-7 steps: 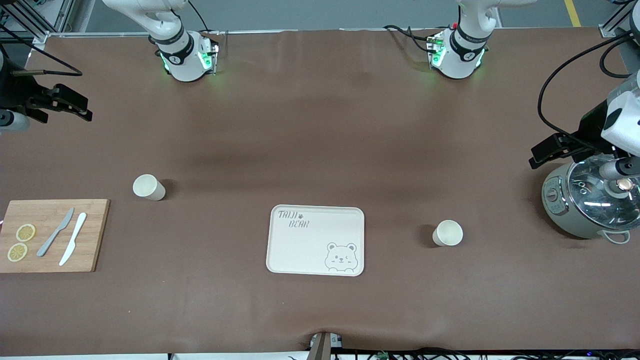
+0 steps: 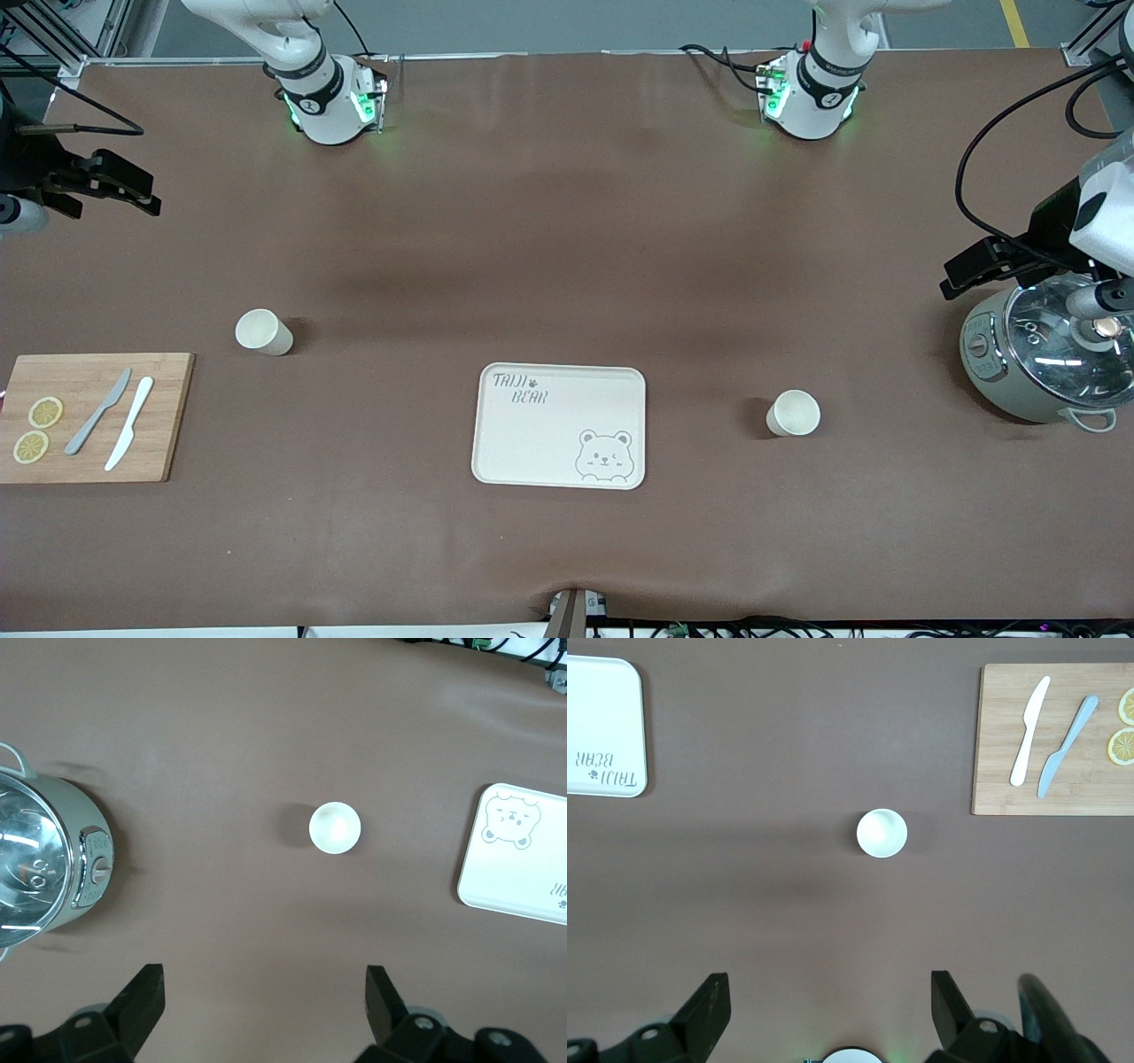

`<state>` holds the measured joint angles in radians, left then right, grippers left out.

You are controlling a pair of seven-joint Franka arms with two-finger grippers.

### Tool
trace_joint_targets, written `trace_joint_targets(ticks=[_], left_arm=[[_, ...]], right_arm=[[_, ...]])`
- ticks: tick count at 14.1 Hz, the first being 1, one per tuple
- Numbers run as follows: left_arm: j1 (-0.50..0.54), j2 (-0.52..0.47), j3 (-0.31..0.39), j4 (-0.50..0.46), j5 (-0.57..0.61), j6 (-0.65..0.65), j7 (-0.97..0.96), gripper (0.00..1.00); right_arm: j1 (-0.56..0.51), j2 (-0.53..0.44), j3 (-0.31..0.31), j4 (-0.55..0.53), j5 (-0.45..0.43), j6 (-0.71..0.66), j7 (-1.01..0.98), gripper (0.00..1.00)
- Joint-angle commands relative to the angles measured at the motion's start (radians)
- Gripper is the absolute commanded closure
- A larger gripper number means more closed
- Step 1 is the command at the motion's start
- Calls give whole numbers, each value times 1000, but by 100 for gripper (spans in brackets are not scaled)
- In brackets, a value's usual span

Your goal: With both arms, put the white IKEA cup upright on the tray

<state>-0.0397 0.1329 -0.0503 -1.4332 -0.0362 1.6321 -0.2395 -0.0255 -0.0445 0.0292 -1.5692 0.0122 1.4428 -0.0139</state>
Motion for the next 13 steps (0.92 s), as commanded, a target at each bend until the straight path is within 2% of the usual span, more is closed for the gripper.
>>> trace_joint_targets(ticks=[1,7,11,13], left_arm=[[1,-3,-14,7,-14,-12,-7,0],[23,11,-11,4,-45,-3,-15,0],[9,20,-16,-3,28,-5,-15,0],[8,57,-20,-3,45,-3,-17,0]], right_arm=[[-19,-3,6,-2,-9,2,2,0],[-14,2,6,3,-12,4,2,0],[-11,3,6,3,-12,2,2,0],[-13,3,6,3,-12,4,2,0]])
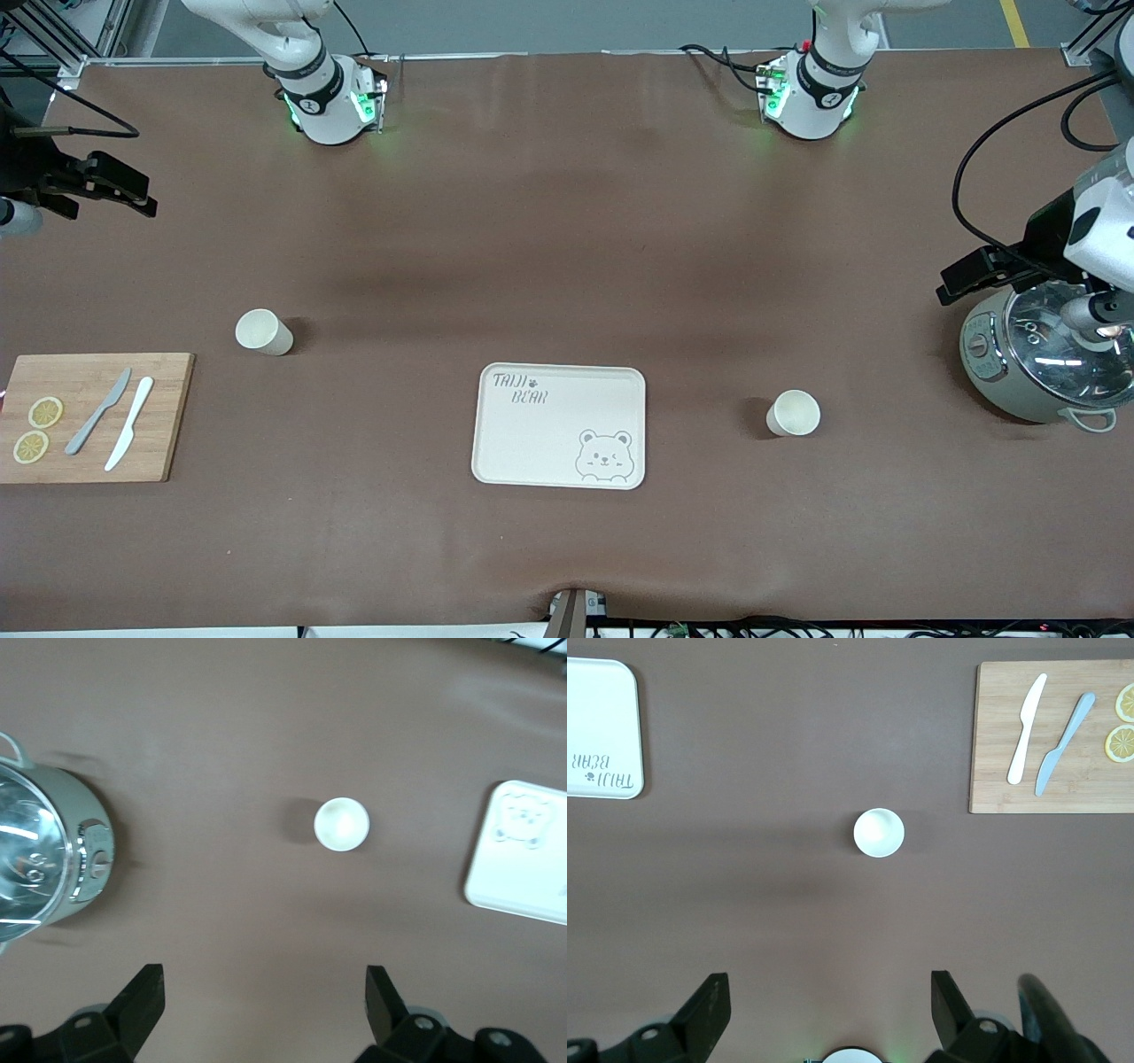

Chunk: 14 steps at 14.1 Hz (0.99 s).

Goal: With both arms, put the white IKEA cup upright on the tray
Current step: 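Move the left gripper down over the white cup beside the pot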

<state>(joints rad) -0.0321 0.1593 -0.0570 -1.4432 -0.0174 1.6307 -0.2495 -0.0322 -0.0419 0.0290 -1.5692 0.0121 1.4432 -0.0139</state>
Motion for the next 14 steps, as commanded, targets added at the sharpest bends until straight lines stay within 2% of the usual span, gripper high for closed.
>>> trace_joint_targets(ticks=[1,3,5,14], left_arm=[[3,51,-15,12,14,15,-8,0],[0,89,-14,12,-30,47,-10,0],[-18,108,-15,0,-29,162,-13,0],[-60,256,-15,9,-30,345,-59,0]], right_arm=[[-6,1,6,3,-11,2,2,0],[-5,5,6,1,-11,-1,2,0],[-5,5,6,1,-11,0,2,0],[-9,5,6,1,-11,-4,2,0]])
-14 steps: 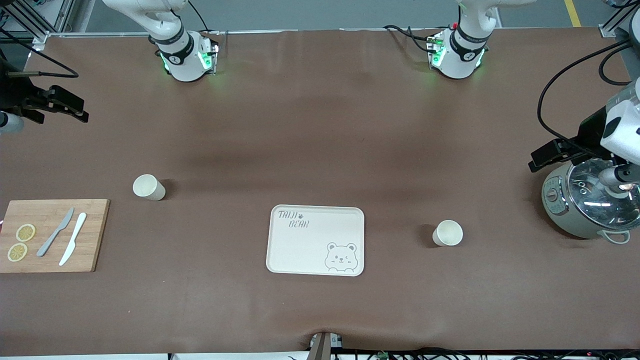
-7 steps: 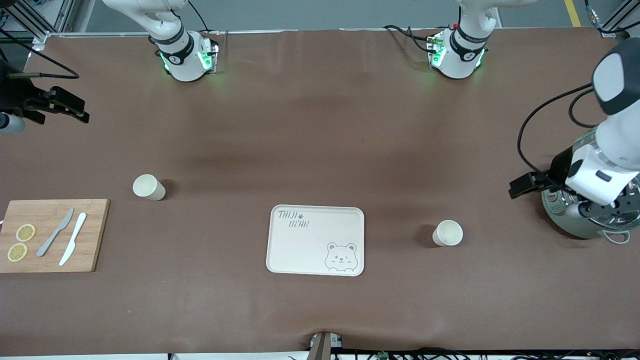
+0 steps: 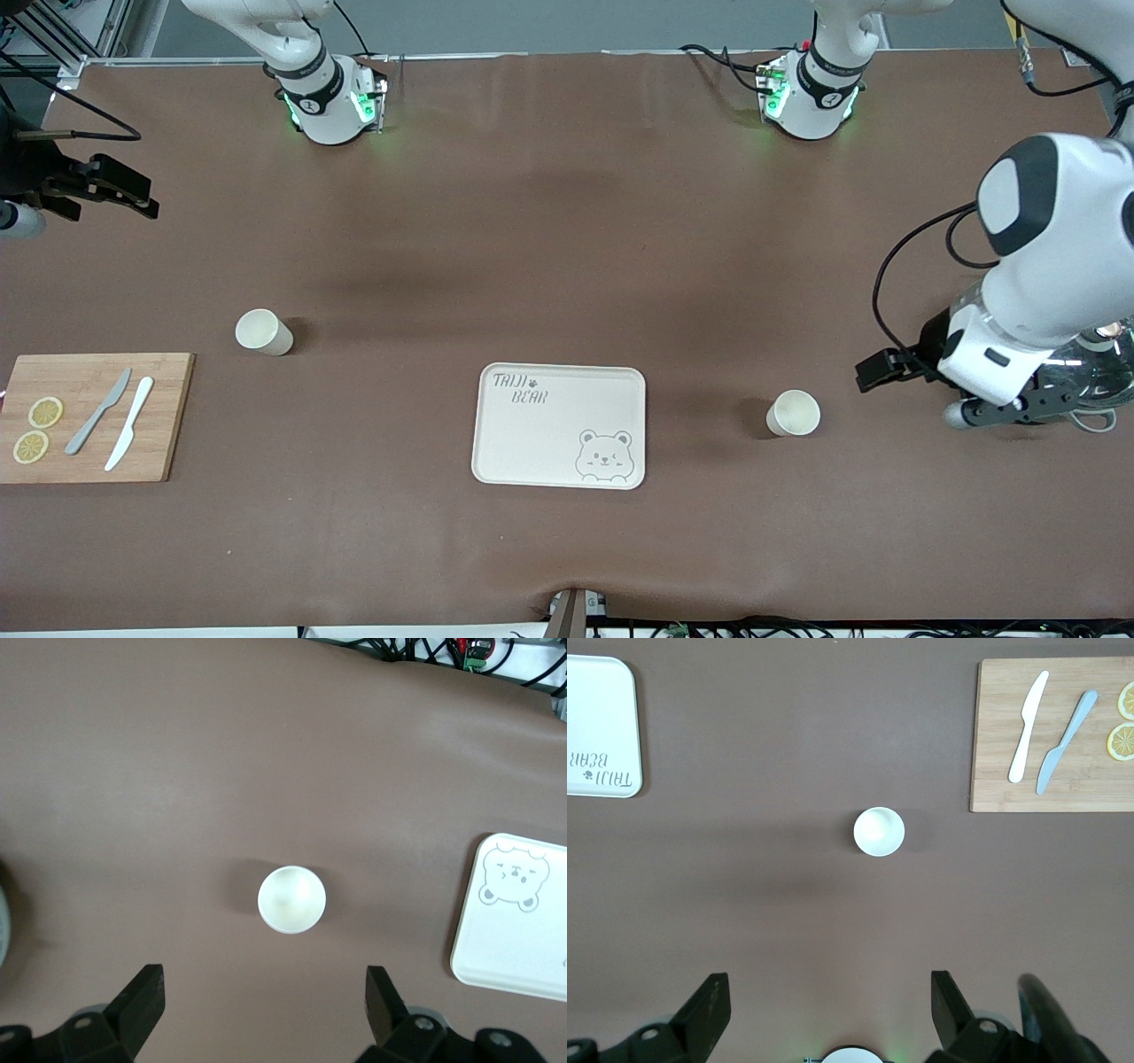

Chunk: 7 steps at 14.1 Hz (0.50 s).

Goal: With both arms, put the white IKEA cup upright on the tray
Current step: 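Move the left gripper down over the white cup beside the pot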

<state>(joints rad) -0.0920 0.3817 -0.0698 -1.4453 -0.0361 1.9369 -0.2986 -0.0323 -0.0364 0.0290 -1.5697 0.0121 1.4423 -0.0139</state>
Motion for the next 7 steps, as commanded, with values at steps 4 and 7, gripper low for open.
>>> trace_joint_targets(ticks=[4,7], left_arm=[[-3,100,-1,11,-7,120,9,0],[-21,146,-2,6,108,171,12,0]], right_arm=[[-6,3,6,0,-11,0,2,0],[-6,3,6,0,-12,0,2,0]])
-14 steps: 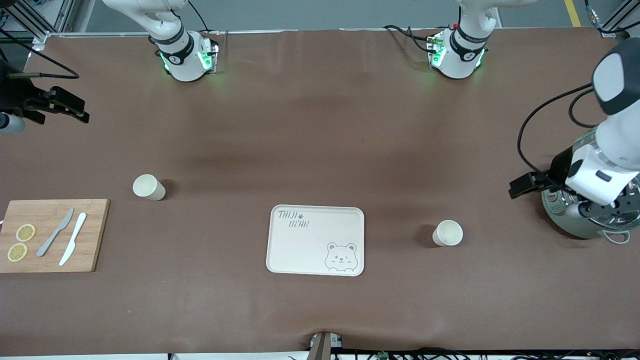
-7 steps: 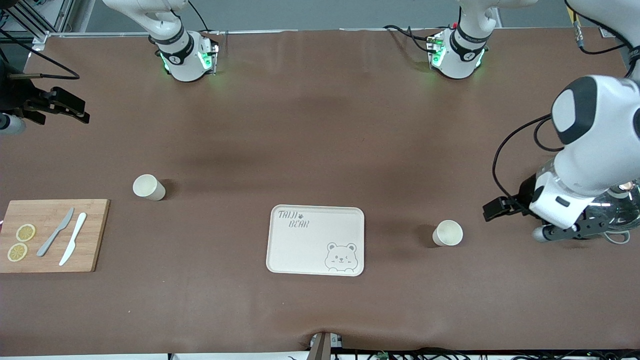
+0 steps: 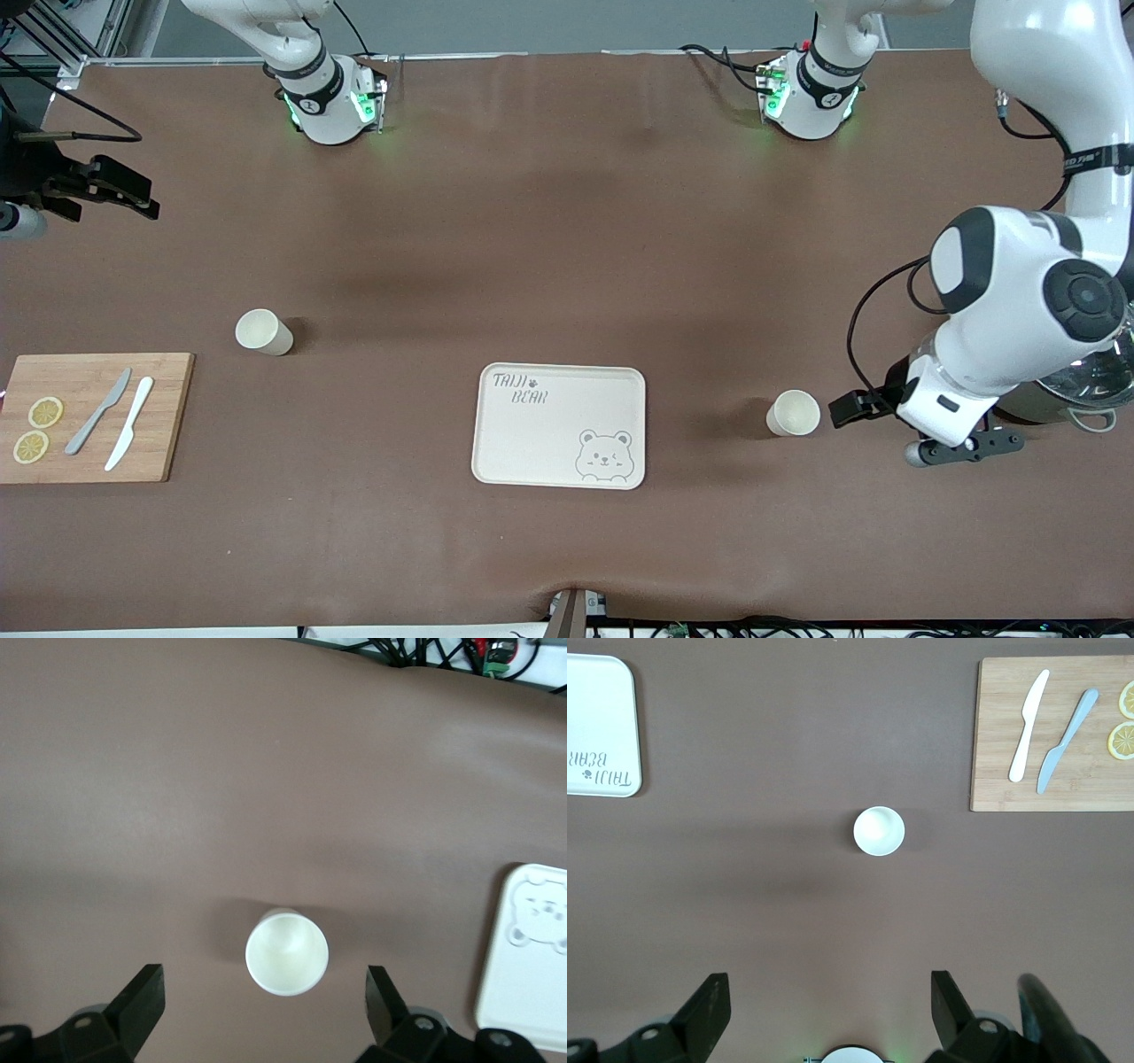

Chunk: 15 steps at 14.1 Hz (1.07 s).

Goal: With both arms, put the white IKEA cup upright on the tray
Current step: 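Move the left gripper down over the white cup beside the pot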

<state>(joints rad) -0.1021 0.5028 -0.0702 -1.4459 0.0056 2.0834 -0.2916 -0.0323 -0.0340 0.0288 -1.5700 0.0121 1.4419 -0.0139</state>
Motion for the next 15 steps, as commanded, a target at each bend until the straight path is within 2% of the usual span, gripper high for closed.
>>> trace_joint_targets(ticks=[1,3,6,10,15], left_arm=[[-28,39,-2,6,114,26,20,0],[-50,46,-3,1,160,26,40,0],[-44,46,-16,-22,146,32,48,0],[-24,46,-19,-112,126,144,48,0],[-24,82,-19,-120,117,147,48,0]], right_arm=[[-8,0,6,1,-11,0,2,0],[-8,0,6,2,-12,0,2,0],[-6,0,6,1,-11,-2,2,0],[-6,0,6,1,-11,0,2,0],[-4,0,6,1,-11,0,2,0]])
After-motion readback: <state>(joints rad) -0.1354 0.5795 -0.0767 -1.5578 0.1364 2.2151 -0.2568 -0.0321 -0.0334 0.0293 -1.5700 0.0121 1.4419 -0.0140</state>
